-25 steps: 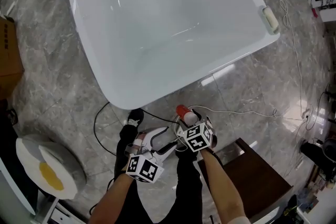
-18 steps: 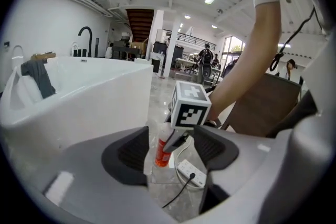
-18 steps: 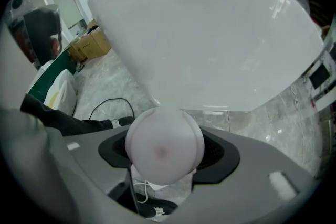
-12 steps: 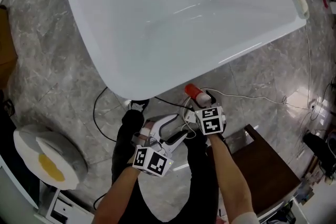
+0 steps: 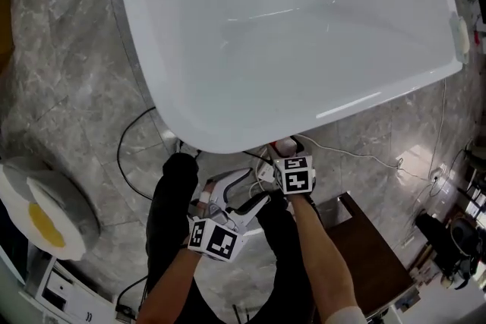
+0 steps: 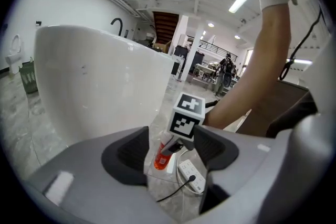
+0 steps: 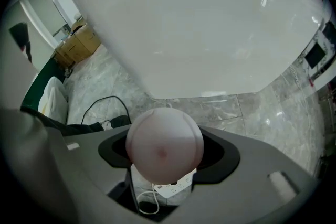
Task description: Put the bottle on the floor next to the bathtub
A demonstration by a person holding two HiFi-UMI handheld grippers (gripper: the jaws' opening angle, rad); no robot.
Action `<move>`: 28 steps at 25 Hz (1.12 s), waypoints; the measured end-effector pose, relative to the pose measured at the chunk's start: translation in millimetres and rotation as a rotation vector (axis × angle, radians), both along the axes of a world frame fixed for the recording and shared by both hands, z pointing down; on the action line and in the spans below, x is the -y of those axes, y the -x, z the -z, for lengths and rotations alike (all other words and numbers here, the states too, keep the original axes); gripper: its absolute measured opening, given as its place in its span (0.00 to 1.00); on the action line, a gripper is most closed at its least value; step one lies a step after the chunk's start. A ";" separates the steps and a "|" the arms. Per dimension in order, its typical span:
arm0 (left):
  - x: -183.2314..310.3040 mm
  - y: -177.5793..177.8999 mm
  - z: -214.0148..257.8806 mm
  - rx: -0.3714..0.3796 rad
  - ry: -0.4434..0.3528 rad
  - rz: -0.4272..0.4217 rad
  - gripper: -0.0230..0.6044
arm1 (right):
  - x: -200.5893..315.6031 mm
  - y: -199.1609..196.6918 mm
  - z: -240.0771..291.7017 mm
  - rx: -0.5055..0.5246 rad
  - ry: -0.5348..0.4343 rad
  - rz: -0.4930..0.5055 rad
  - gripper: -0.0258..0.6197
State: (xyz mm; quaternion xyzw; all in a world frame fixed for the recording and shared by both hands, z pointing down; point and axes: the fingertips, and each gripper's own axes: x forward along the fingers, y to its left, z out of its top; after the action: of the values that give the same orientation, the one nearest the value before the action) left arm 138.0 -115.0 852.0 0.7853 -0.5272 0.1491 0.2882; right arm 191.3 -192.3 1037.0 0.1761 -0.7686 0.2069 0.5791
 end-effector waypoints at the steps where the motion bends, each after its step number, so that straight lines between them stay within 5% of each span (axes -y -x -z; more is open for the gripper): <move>1: 0.8 -2.4 -0.8 0.005 -0.008 -0.016 0.55 | -0.3 1.9 -5.0 -0.005 -0.001 0.009 0.49; 6: 7.1 -7.6 -1.0 0.072 -0.063 -0.084 0.55 | 3.6 2.7 -31.7 -0.024 -0.007 -0.010 0.49; 12: 29.3 4.3 4.8 0.178 -0.145 -0.069 0.52 | 10.2 -0.6 -67.8 -0.044 -0.025 0.024 0.49; 18: 42.5 22.7 3.8 0.079 -0.151 0.028 0.52 | 10.5 -11.8 -109.7 -0.077 0.002 0.008 0.49; 28: 40.6 31.5 -3.4 0.096 -0.124 0.065 0.52 | 16.0 -5.2 -116.5 -0.065 -0.001 -0.027 0.48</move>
State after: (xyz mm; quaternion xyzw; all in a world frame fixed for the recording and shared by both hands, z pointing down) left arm 106.5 -155.7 855.4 0.7760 -0.5739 0.1441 0.2183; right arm 196.5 -208.3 1153.5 0.1933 -0.7472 0.2082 0.6008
